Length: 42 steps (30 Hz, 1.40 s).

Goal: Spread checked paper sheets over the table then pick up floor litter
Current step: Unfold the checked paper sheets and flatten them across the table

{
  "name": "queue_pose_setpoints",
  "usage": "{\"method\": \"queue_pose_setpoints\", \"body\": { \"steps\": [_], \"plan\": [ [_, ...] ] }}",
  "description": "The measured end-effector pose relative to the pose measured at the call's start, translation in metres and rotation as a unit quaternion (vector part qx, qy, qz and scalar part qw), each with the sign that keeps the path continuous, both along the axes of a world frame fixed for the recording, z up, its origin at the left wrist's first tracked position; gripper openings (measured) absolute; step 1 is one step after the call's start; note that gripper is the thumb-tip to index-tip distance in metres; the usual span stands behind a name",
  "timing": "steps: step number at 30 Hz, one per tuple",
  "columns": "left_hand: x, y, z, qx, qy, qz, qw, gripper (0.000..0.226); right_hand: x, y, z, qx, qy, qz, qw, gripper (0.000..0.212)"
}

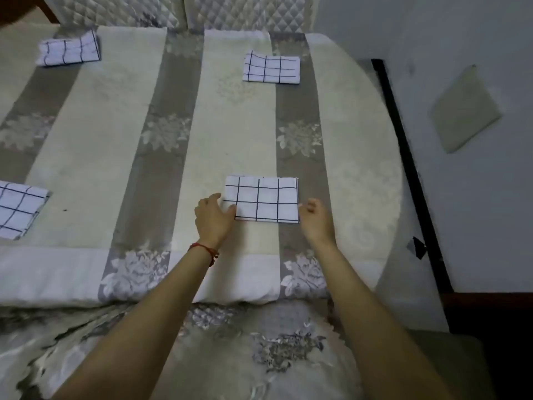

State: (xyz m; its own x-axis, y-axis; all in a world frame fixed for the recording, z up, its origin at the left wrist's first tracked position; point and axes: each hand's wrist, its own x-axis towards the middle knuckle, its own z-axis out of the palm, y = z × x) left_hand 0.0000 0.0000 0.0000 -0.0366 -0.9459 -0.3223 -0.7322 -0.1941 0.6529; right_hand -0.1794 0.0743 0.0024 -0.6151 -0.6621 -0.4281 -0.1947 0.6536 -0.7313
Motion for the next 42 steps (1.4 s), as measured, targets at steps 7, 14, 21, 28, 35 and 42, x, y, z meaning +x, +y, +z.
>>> {"method": "queue_pose_setpoints", "body": {
  "steps": [7,14,21,28,35,42],
  "plan": [
    [-0.018,-0.008,-0.009,0.032,0.115,0.098,0.988,0.051,0.026,-0.030,-0.017,0.015,0.029,-0.069,0.997,0.033],
    [-0.013,-0.005,0.001,0.025,0.058,0.079,0.995,0.051,0.020,-0.013,-0.001,-0.084,-0.032,-0.058,0.994,0.010],
    [-0.031,0.024,0.067,-0.144,0.177,-0.149,0.962,0.040,0.005,0.017,0.067,-0.157,-0.039,0.093,0.983,0.028],
    [-0.048,0.049,0.108,-0.111,0.286,-0.152,0.940,0.016,-0.007,0.058,0.113,-0.175,-0.079,0.163,0.968,0.014],
    [-0.051,0.065,0.125,-0.104,0.371,-0.069,0.920,0.027,-0.020,0.103,0.133,-0.266,-0.064,0.166,0.947,0.038],
    [-0.050,0.083,0.143,-0.127,0.325,-0.118,0.929,0.021,-0.023,0.118,0.145,-0.296,-0.004,0.129,0.946,0.031]
  ]
}}
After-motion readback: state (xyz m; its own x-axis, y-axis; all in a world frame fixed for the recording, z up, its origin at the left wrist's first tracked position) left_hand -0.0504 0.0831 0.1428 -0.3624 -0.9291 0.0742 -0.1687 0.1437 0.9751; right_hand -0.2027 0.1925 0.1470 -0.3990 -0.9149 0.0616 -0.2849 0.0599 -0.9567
